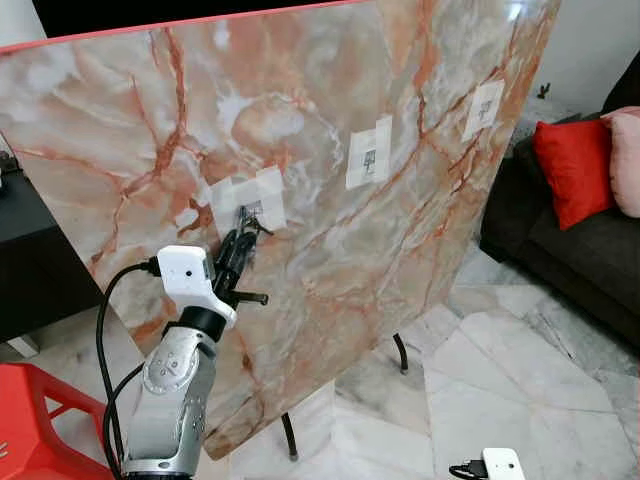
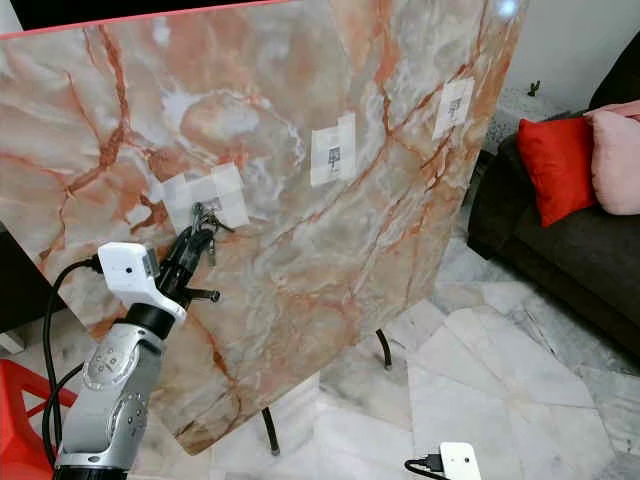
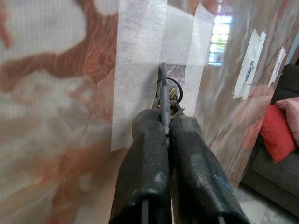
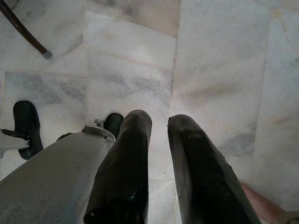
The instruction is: Hang keys on a hook
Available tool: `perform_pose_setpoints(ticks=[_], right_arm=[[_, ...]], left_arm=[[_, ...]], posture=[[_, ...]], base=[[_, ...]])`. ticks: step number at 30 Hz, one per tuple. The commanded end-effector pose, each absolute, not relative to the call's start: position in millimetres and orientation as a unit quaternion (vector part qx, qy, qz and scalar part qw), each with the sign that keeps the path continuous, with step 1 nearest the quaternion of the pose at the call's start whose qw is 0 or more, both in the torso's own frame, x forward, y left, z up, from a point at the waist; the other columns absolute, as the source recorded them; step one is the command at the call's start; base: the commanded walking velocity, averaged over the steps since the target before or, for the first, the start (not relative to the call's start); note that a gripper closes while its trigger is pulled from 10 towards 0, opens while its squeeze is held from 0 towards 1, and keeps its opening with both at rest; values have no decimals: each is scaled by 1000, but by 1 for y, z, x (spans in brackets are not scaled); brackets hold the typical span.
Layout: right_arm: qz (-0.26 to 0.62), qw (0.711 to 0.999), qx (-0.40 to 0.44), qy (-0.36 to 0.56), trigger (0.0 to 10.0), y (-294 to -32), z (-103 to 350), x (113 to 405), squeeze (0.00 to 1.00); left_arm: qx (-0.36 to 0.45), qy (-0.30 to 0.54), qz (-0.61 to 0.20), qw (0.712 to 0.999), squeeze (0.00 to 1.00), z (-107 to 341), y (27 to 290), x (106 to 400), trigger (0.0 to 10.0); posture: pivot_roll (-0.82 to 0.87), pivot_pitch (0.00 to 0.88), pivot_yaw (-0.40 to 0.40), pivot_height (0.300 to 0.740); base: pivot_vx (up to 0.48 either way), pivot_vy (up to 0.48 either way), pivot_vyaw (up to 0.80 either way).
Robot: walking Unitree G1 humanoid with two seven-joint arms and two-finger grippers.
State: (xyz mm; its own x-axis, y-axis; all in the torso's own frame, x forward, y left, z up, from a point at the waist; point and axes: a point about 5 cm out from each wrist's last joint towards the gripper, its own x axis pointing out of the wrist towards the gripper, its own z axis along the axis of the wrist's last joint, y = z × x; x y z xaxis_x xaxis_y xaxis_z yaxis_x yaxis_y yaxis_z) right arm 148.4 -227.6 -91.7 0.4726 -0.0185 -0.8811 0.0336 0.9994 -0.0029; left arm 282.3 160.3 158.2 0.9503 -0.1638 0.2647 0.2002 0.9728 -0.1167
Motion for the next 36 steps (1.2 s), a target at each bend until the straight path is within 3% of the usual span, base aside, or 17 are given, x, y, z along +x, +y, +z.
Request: perform_pose_setpoints(ticks=[1, 16, 17, 18, 36], right_arm=[[-16, 858, 3, 513, 10000, -230, -91, 149, 0], [-16, 858, 3, 514, 10000, -230, -91, 149, 0], [-16, 858, 3, 514, 10000, -230, -91, 149, 0], [-17, 858, 3, 514, 10000, -230, -91, 149, 0], [-17, 858, 3, 514, 10000, -230, -91, 149, 0]], left_arm=[[-75, -129, -89, 985, 0, 160, 162, 281, 10000], [-48, -121, -104, 986, 0, 155, 157, 279, 10000], [-49, -121, -104, 986, 122, 155, 157, 279, 10000], [-51, -120, -104, 986, 1000, 154, 157, 280, 10000], [-52, -111, -102, 987, 1000, 149, 159, 278, 10000]], posture=[[95, 0, -82, 740], [93, 0, -82, 740], [93, 0, -81, 740], [93, 0, -81, 740], [94, 0, -82, 740]], base=[[0, 0, 0], [0, 0, 0], [0, 0, 0], [0, 0, 0], [0, 0, 0]])
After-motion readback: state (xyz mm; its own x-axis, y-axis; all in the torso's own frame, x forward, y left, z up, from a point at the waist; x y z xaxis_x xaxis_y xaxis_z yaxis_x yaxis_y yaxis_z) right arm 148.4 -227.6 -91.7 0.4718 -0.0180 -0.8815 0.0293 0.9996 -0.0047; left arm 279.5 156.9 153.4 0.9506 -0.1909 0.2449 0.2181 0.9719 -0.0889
